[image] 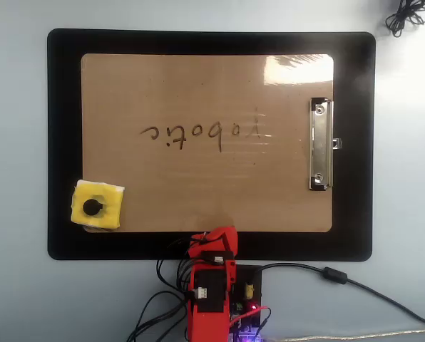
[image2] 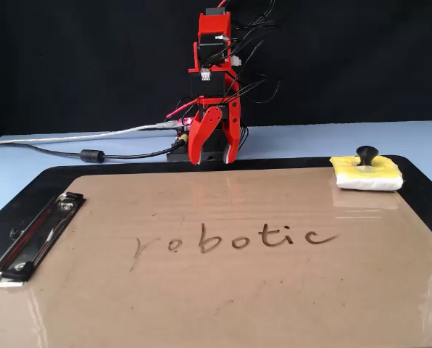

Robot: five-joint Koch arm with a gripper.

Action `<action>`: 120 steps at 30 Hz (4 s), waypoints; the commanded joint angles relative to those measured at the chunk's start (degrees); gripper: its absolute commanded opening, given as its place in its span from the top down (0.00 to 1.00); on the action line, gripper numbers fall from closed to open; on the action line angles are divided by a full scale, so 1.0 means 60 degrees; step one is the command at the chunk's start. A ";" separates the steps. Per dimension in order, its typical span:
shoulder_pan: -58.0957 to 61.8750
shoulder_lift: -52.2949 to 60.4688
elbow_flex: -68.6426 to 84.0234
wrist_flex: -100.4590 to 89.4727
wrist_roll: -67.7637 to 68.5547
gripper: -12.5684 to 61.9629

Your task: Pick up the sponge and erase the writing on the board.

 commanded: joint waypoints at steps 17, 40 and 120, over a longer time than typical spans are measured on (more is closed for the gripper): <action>-0.0059 0.0176 -0.0073 -0.0015 0.0000 0.37; -0.4966 0.0527 -0.2417 -0.2783 -0.3354 0.40; -1.0356 -0.5962 0.0439 -1.5117 -0.2461 0.84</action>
